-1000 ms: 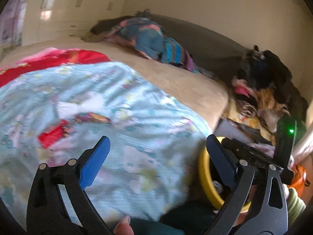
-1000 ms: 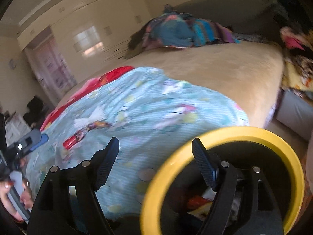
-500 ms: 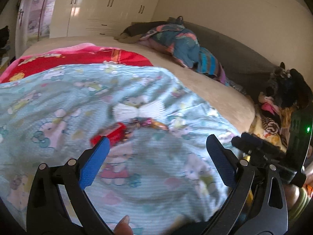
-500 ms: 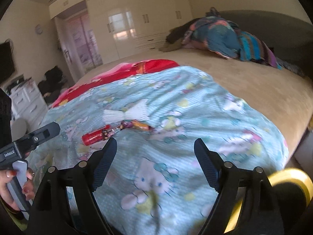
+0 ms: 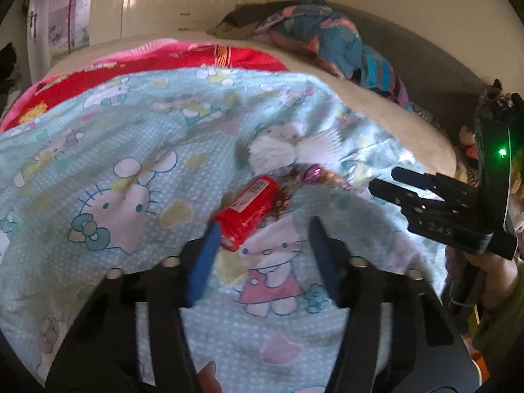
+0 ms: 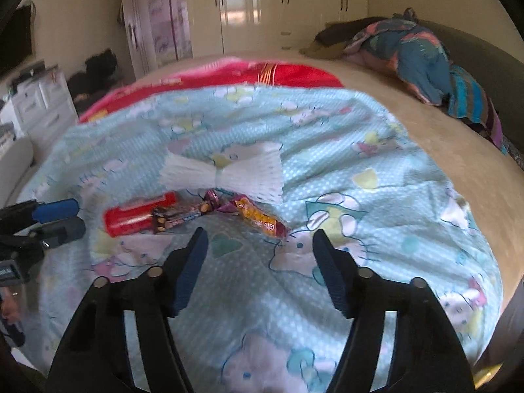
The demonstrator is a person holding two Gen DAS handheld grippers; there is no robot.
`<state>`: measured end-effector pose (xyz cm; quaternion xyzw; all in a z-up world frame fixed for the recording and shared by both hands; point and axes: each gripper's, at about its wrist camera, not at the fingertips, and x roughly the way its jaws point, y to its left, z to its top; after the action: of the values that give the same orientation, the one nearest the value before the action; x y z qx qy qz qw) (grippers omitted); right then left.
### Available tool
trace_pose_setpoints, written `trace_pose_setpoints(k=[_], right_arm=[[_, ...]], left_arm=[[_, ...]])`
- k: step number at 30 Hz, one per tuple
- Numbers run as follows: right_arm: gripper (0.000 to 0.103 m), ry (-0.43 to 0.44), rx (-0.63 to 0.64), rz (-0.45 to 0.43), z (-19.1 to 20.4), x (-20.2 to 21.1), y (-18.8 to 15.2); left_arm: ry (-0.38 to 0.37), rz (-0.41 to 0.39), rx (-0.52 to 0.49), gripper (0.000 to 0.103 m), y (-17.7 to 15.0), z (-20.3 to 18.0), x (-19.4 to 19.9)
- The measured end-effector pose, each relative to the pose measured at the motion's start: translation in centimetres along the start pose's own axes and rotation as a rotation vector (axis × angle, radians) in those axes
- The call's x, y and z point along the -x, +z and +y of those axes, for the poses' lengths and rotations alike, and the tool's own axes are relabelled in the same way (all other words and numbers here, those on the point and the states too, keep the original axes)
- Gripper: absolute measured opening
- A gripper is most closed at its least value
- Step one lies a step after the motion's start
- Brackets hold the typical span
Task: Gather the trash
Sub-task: 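Move both open tools back toward the red can on the blanket, then grasp the red can with the left tool while the right tool grasps the orange candy wrapper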
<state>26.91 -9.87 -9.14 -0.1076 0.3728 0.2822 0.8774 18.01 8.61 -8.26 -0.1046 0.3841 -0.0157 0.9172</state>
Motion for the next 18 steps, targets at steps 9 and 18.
trace_pose_setpoints(k=[9,18], right_arm=[[0.047,-0.070,0.103,0.090,1.0,-5.6,1.0],[0.028,-0.027,0.076,0.120,0.9,-7.4,0.5]], left_arm=[[0.006,0.071,-0.021,0.029,0.2,1.3,-3.4],[-0.031,0.114,0.026,0.029,0.4,2.2,-5.7]])
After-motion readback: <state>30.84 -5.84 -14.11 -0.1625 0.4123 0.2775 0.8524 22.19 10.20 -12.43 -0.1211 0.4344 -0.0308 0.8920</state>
